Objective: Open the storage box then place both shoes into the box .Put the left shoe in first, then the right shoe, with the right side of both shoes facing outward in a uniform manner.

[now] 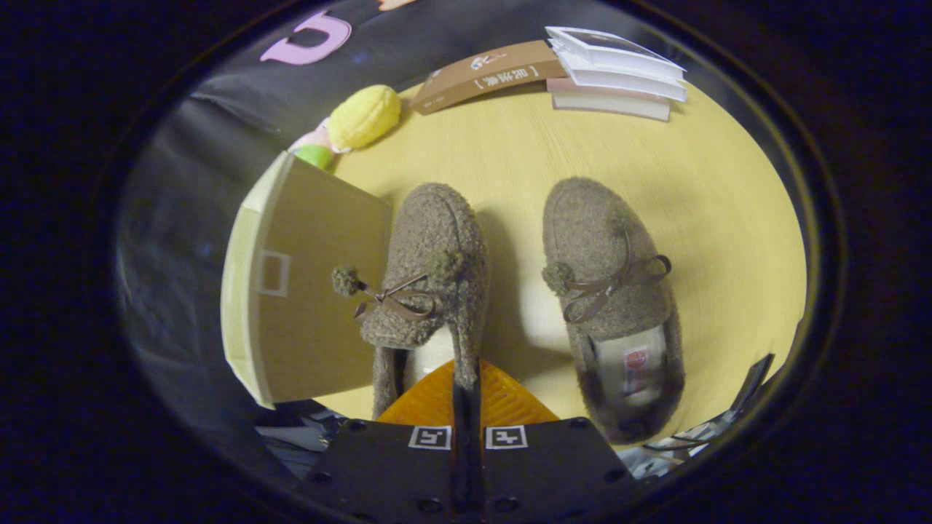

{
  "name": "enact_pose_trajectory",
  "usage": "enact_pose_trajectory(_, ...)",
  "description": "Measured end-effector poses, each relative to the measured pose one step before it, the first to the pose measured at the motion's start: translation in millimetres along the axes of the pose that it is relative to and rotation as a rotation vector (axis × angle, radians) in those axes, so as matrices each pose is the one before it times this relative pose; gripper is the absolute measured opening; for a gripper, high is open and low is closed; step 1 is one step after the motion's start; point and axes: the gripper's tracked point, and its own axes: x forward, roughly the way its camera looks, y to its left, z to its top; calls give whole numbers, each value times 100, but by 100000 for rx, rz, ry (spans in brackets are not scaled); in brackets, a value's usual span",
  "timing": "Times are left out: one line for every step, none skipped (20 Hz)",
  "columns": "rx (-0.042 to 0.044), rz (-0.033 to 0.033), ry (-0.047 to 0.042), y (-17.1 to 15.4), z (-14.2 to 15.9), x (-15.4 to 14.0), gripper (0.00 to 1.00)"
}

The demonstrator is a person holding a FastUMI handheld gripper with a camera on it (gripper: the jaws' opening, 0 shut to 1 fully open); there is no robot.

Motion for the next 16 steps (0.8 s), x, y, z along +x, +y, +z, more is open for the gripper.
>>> enact_pose_trajectory(943,1682,-2006,813,755,-1072,4)
enact_pose_trajectory(226,1271,-2204,885,802,-1092,4)
enact_pose_trajectory(-174,1573,-2364,1159,815,-1037,4)
enact_pose_trajectory(-275,2371,-2437,1435,1062,-1043,4)
enact_pose_trajectory(16,2761,-2185,1522,911,-881,4)
enact_pose_trajectory(-311,2943,-2092,1622,776,-679,4)
enact_pose_trajectory(-919,3166,-1584,1860,584,-660,3)
enact_pose_trajectory(-919,3185,-1008,1837,492,-351,3)
enact_pose_trajectory(-546,3640,-136,1993,237,38,3)
enact_pose_trajectory(669,4184,911,2071,31,402,3)
enact_pose_trajectory(1202,4313,1583,2117,-383,629,3)
enact_pose_trajectory(1290,2837,1759,1732,-361,931,3)
enact_pose_trajectory(588,1258,1537,869,-316,1263,3)
enact_pose_trajectory(520,-1276,1005,319,-298,1424,3)
enact_pose_trajectory(-60,-2316,433,25,-393,1403,3)
enact_pose_trajectory(-501,-2723,628,-81,-583,1408,3)
